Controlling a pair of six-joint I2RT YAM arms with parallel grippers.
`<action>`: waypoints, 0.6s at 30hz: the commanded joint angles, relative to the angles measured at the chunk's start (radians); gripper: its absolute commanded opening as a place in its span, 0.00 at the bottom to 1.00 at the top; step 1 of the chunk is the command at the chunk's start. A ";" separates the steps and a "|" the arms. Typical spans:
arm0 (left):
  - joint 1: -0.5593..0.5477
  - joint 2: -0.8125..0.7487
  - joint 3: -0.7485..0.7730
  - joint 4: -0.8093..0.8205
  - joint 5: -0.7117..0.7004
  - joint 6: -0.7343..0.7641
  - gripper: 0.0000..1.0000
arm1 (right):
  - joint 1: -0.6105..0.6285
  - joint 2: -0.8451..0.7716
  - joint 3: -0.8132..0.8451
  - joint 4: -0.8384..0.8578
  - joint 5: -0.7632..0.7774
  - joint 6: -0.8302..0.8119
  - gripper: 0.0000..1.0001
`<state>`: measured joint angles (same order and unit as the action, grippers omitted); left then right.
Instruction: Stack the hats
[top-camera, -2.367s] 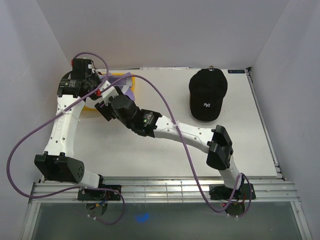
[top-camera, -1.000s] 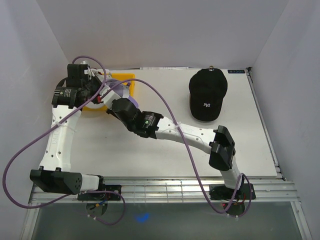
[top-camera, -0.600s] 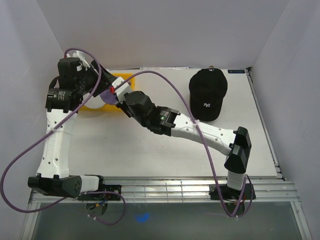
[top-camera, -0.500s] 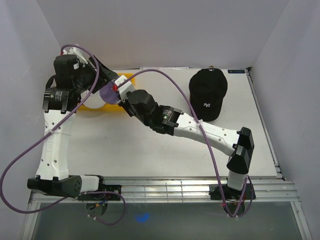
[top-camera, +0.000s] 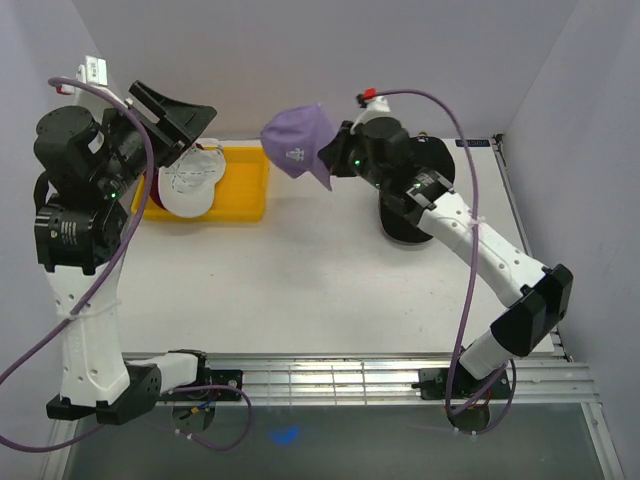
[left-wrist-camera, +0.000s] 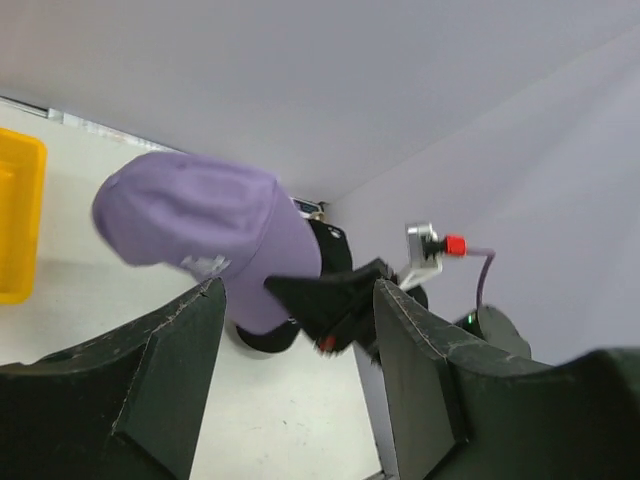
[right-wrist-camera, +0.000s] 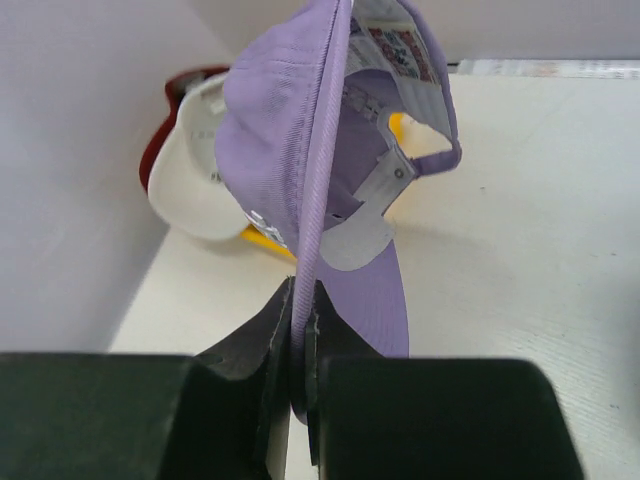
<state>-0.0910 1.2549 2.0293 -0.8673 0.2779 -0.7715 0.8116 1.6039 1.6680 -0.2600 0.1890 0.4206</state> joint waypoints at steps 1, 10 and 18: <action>0.004 -0.097 -0.053 0.020 0.070 -0.049 0.71 | -0.130 -0.140 -0.065 0.183 -0.141 0.314 0.08; -0.035 -0.250 -0.257 0.019 0.107 -0.052 0.71 | -0.534 -0.154 -0.262 0.561 -0.252 1.019 0.08; -0.116 -0.293 -0.343 0.005 0.080 -0.035 0.70 | -0.551 -0.330 -0.609 0.740 0.050 1.264 0.08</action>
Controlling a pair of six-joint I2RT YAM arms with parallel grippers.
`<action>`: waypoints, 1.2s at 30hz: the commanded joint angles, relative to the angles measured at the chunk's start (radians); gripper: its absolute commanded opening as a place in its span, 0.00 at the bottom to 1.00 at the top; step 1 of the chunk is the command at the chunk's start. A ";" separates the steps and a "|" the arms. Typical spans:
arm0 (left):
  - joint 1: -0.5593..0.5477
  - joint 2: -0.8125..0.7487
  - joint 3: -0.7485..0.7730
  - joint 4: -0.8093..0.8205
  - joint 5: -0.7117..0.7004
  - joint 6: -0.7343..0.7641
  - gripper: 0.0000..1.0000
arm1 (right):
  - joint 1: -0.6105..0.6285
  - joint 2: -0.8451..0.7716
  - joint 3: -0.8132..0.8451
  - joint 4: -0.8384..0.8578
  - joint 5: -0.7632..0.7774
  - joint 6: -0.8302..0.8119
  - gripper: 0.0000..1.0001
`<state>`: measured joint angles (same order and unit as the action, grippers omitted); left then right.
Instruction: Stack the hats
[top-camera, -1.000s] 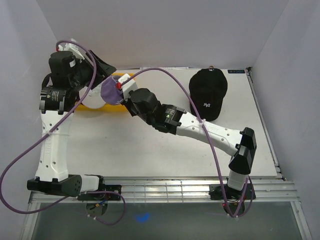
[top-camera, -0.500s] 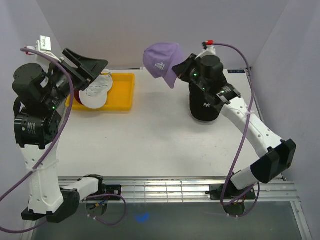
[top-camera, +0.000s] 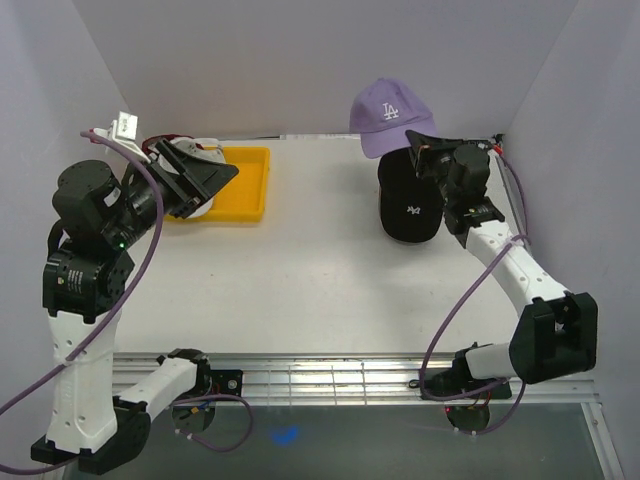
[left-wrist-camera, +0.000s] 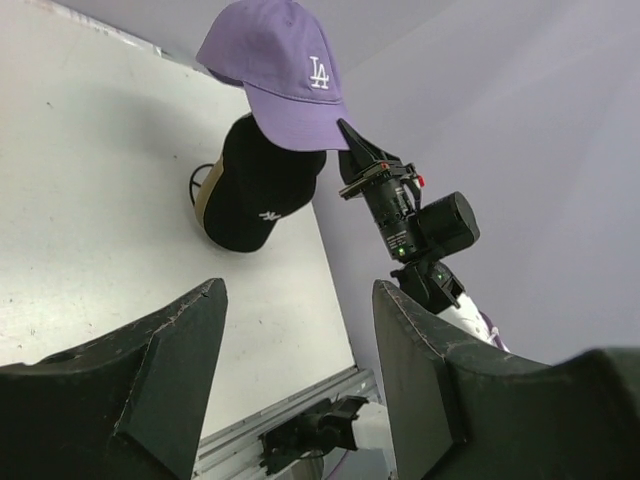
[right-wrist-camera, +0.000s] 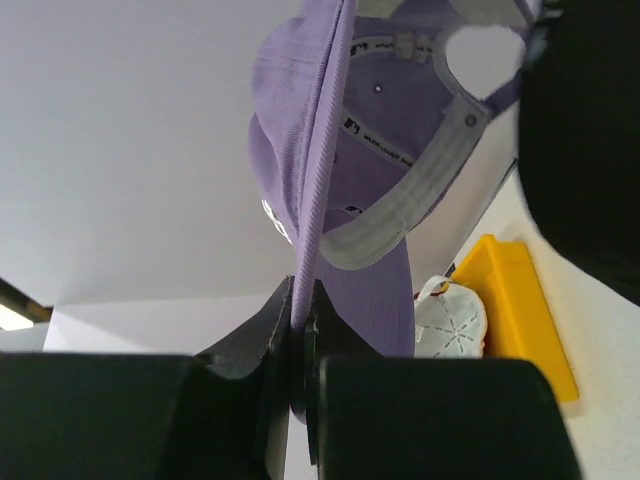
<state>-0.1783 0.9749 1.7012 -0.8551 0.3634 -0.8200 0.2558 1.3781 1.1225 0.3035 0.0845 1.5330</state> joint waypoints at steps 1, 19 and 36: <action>-0.035 -0.015 -0.021 -0.007 -0.009 0.016 0.70 | -0.001 -0.140 -0.094 0.202 0.179 0.156 0.08; -0.118 -0.048 -0.118 -0.006 -0.029 0.042 0.70 | -0.079 -0.231 -0.404 0.577 0.216 0.133 0.08; -0.128 -0.045 -0.141 -0.001 -0.024 0.048 0.69 | -0.078 -0.338 -0.656 0.703 0.205 0.114 0.08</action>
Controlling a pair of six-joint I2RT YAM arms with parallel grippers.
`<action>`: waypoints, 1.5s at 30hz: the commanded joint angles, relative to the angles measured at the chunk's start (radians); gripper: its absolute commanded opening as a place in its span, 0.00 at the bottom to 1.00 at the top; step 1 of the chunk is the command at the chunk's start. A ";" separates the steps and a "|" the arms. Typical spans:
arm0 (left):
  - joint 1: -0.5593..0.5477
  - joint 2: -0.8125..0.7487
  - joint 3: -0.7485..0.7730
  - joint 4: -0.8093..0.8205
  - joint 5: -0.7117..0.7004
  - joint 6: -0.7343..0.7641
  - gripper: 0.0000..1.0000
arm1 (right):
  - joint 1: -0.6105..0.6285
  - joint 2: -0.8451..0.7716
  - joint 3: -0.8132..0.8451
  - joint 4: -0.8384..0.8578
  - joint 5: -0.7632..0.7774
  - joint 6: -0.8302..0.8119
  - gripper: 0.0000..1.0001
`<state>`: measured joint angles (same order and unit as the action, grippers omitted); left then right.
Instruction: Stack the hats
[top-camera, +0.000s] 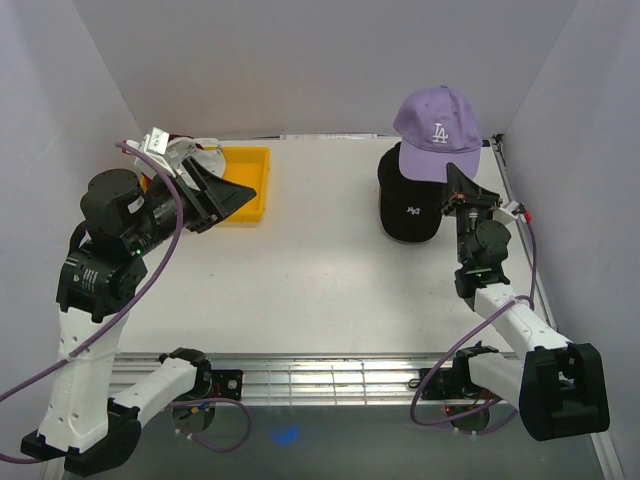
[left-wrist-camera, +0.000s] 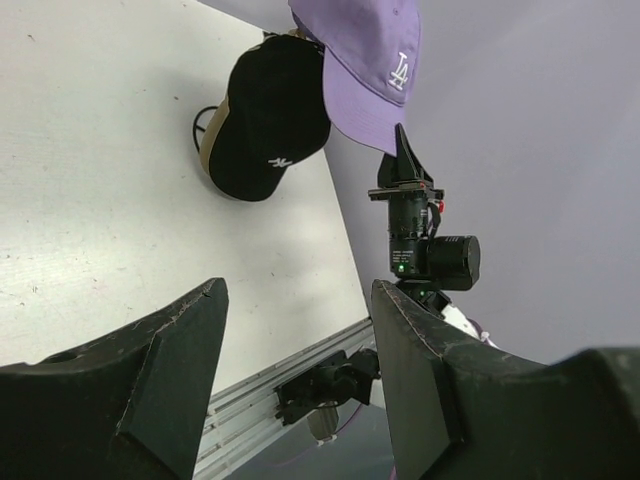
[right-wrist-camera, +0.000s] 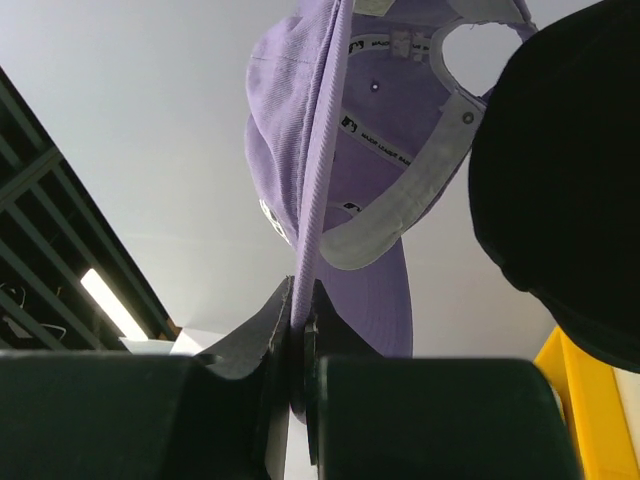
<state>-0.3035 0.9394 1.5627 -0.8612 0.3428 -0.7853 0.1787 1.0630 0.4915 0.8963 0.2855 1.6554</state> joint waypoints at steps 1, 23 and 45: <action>-0.005 -0.010 -0.004 0.005 -0.004 0.012 0.69 | -0.002 -0.023 -0.034 0.118 0.001 -0.006 0.08; -0.005 -0.002 -0.027 0.008 -0.011 0.017 0.69 | 0.035 0.012 -0.217 0.262 0.020 0.018 0.08; -0.009 0.001 -0.024 0.005 -0.022 0.026 0.69 | 0.044 0.124 -0.111 0.371 -0.035 0.020 0.08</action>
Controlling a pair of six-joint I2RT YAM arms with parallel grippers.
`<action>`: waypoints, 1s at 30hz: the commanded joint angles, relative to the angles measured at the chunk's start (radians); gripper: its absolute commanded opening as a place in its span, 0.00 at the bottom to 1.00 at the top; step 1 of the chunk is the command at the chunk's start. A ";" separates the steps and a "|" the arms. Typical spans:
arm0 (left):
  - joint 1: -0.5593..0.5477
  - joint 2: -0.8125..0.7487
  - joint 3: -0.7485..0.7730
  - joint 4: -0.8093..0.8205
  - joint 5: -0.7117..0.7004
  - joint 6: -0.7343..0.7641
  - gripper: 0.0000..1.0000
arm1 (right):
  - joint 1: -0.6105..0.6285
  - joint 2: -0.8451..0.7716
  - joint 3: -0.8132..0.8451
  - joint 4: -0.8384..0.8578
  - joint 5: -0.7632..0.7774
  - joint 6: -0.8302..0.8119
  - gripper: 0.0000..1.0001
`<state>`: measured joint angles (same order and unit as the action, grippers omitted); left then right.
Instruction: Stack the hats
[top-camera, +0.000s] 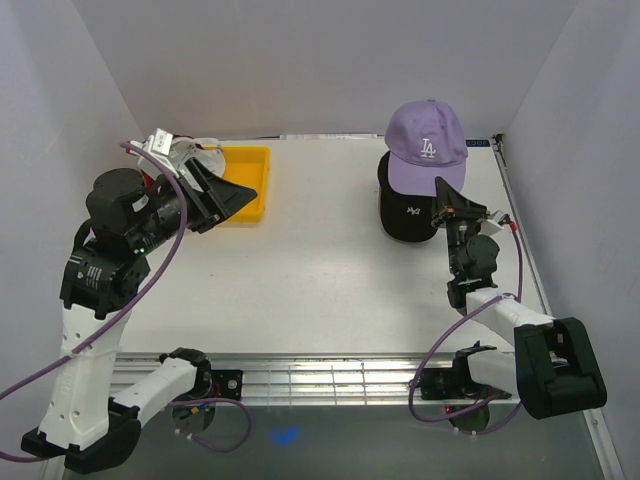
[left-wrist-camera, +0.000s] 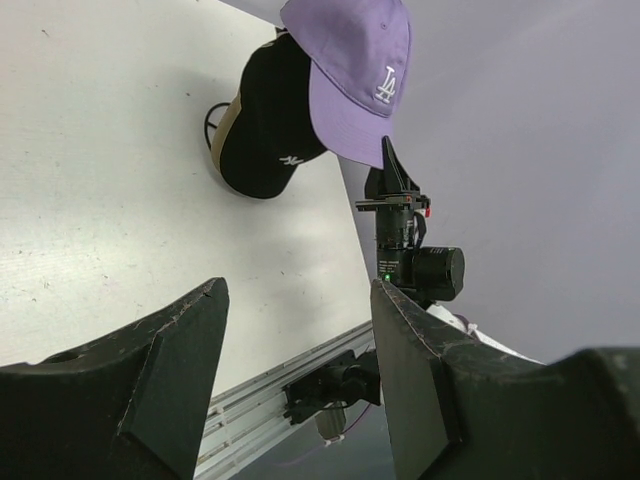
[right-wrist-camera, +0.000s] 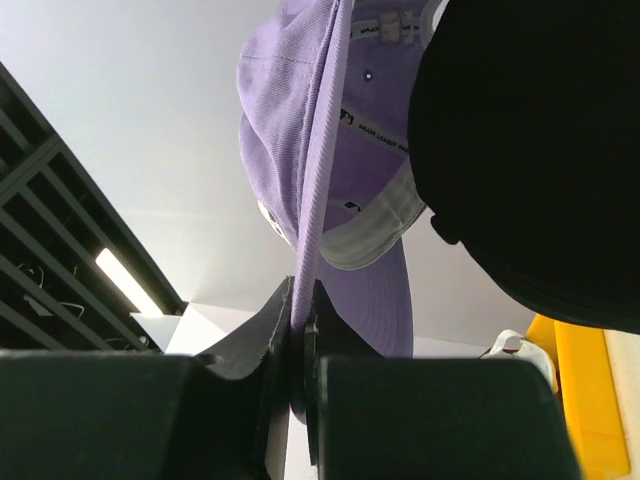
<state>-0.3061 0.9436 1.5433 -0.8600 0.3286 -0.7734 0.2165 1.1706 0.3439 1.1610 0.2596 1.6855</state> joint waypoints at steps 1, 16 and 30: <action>-0.007 -0.003 -0.005 0.004 -0.008 0.014 0.69 | 0.006 0.017 0.032 0.105 -0.008 -0.007 0.08; -0.010 -0.006 -0.026 0.004 -0.011 0.017 0.69 | 0.009 -0.038 -0.143 0.137 0.017 0.032 0.08; -0.011 -0.014 -0.052 0.004 -0.020 0.020 0.69 | 0.007 0.060 -0.178 0.125 -0.060 0.040 0.08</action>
<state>-0.3119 0.9440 1.5074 -0.8593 0.3199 -0.7670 0.2203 1.2129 0.1535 1.2648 0.2337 1.7283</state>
